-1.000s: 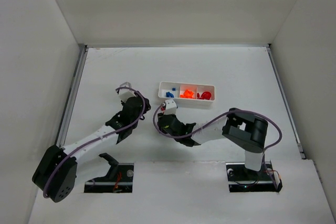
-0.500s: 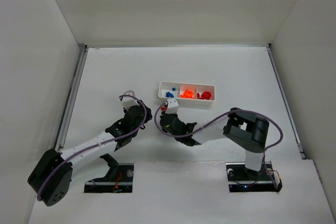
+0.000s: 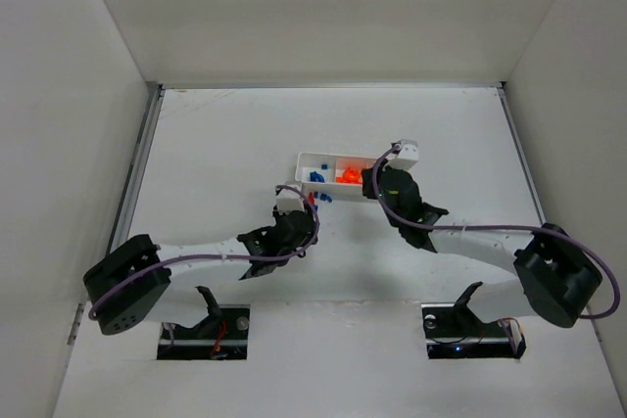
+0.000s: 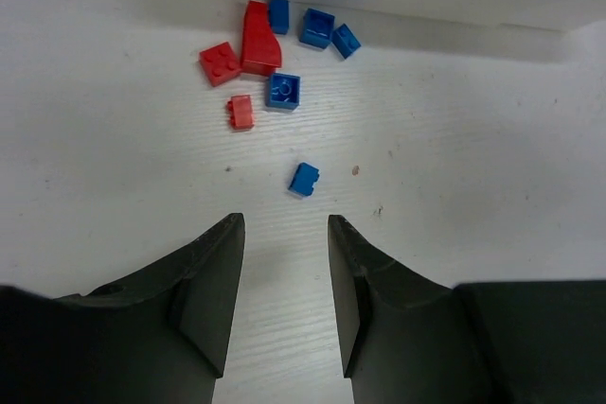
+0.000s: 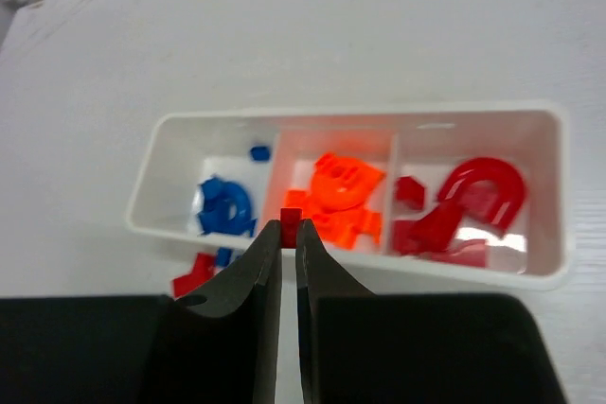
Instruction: Sort the legos into containers by color
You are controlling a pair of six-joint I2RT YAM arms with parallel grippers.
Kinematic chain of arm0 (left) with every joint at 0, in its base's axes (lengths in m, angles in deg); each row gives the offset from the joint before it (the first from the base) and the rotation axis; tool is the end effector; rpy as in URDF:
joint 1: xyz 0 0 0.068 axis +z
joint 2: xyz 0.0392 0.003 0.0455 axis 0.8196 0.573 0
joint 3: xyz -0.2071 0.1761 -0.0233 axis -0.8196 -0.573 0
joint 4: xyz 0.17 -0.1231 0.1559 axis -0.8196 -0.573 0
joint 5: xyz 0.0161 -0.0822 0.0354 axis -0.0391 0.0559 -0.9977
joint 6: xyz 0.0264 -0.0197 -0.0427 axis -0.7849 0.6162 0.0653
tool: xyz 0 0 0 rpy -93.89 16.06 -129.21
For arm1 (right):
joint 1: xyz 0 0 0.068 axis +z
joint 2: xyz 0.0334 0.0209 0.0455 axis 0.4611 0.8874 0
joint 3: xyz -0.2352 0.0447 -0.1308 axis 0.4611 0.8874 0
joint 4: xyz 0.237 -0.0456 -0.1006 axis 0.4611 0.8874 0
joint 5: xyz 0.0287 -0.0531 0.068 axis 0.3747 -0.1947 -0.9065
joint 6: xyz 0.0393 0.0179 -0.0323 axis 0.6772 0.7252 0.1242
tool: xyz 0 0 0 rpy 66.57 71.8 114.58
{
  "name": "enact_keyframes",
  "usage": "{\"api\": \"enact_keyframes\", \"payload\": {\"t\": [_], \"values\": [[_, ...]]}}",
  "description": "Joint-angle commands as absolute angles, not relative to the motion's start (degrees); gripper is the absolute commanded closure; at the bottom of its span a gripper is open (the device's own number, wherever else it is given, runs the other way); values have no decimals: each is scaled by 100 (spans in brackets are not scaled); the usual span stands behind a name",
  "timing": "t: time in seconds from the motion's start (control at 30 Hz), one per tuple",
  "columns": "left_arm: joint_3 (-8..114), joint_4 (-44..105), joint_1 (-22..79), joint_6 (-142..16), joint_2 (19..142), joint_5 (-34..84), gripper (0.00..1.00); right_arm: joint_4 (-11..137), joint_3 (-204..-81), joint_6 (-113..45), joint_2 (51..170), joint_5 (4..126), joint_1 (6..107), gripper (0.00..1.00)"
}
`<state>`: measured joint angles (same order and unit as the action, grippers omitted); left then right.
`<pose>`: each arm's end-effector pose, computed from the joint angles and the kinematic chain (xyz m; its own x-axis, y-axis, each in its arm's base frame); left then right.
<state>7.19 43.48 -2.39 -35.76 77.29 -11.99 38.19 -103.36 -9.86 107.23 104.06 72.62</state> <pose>0.1459 -0.1966 0.1781 -0.5372 -0.1890 -0.8220 0.2250 0.9072 -0.3556 0.2153 0.1905 0.2246 -0.3103 0.3117 -0.8981 -0.1149 0.9255 0.3609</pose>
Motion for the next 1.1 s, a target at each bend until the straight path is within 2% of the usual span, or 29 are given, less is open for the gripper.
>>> {"api": "enact_keyframes", "payload": {"t": [0.0, 0.23, 0.63, 0.7, 0.8, 0.87, 1.07], "values": [[1062, 4608, -397, -3901, 8055, -1512, 62, 3790, -10135, -1169, 10547, 10147, 6794, 90], [1290, 4670, -599, -4041, 8583, -1503, 62, 3825, -10117, -1195, 10705, 9830, 6117, 89], [1282, 4670, -644, -4059, 8645, -1521, 62, 3764, -10073, -1195, 10784, 9777, 6072, 87], [1273, 4670, -635, -4059, 8636, -1512, 62, 3799, -10117, -1195, 10854, 9786, 6063, 82], [1290, 4652, -644, -4068, 8698, -1494, 62, 3834, -10152, -1204, 10960, 9838, 6055, 67], [1308, 4670, -661, -4094, 8759, -1486, 62, 3825, -10161, -1204, 10969, 9839, 6055, 61], [1378, 4678, -644, -4173, 8987, -1538, 62, 3782, -10065, -1204, 10785, 9847, 6081, 59]]}}
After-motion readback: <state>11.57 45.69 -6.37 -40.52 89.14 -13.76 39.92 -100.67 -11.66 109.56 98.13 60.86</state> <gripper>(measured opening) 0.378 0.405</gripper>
